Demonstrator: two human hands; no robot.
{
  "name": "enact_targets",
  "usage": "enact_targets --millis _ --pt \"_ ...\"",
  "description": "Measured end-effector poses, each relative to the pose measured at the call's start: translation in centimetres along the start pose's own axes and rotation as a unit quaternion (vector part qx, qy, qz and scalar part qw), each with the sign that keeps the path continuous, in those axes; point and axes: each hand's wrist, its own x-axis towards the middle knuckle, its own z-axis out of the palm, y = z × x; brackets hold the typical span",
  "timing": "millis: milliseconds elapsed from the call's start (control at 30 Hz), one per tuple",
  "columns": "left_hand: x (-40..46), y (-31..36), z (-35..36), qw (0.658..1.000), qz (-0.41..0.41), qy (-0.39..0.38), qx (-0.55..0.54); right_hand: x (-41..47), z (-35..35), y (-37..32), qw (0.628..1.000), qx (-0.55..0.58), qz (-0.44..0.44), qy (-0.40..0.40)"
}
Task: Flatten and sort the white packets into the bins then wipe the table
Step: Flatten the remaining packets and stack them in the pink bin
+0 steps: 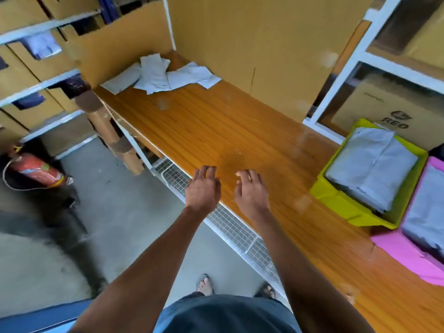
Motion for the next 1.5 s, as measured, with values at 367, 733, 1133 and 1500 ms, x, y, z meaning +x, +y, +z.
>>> enact_targets --millis 367,733,1133,1500 --pt "-2.8 -15.0 -3.3 0.982 -0.185 0.018 -0.017 4.6 11.3 -11.9 0.985 0.010 -0.106 -0.137" --pt "9.3 -27.5 -7.0 0.968 -0.247 0.022 0.025 20.6 22.1 -20.1 0.985 0.025 -0.127 -0.112" --pt "28.4 -34.9 -10.3 0.977 -0.213 -0.002 0.029 38.6 27.5 -23.4 0.992 0.029 -0.095 -0.082" --pt "44.1 -43.7 -9.4 0.994 -0.094 -0.034 0.048 51.5 32.2 -25.8 0.996 -0.045 -0.034 -0.067"
